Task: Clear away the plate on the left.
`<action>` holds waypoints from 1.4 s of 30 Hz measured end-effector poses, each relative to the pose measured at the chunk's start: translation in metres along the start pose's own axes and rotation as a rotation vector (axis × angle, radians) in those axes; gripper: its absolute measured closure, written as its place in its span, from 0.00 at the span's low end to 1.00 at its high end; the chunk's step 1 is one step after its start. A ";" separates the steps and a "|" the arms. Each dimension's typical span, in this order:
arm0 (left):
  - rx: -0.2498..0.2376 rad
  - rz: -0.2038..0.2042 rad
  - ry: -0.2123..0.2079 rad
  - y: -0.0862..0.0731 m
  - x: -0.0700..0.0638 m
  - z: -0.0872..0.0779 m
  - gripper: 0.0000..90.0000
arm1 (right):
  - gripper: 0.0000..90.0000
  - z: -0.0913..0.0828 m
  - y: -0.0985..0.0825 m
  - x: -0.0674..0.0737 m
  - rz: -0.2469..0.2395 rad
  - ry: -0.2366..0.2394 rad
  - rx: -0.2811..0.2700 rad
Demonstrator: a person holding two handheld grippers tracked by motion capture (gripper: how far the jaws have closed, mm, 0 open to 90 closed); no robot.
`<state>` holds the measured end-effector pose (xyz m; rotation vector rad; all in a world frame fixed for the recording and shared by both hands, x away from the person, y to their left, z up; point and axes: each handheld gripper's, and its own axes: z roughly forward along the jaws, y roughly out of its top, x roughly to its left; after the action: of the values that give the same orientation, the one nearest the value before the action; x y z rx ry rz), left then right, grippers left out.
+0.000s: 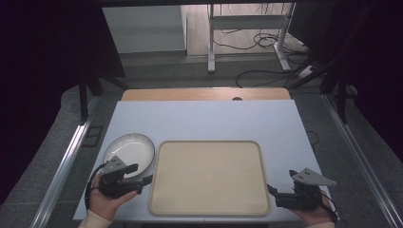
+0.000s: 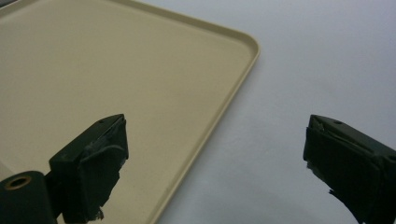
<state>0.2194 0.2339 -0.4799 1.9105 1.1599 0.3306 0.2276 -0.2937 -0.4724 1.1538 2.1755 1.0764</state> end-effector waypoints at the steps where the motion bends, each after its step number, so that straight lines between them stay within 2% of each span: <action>1: 0.000 0.000 0.000 0.000 0.000 0.000 0.28 | 0.08 0.000 0.000 0.000 0.000 0.000 0.000; 12: 0.006 0.003 0.006 -0.003 0.000 0.000 0.28 | 0.12 0.000 0.000 0.005 -0.034 0.004 0.003; 29: 0.022 0.006 0.000 -0.004 -0.003 0.002 0.28 | 0.14 0.000 0.000 0.004 -0.039 -0.005 0.000; 38: 0.050 0.015 0.034 -0.008 -0.010 0.003 0.27 | 0.15 0.001 0.002 0.000 -0.033 -0.001 -0.008; 42: 0.072 0.000 0.043 -0.019 -0.013 -0.002 0.27 | 0.15 0.001 0.003 -0.002 -0.036 0.003 -0.010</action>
<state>0.1998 0.2279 -0.4912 1.9742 1.2147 0.3359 0.2309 -0.2934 -0.4710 1.1054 2.1823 1.0736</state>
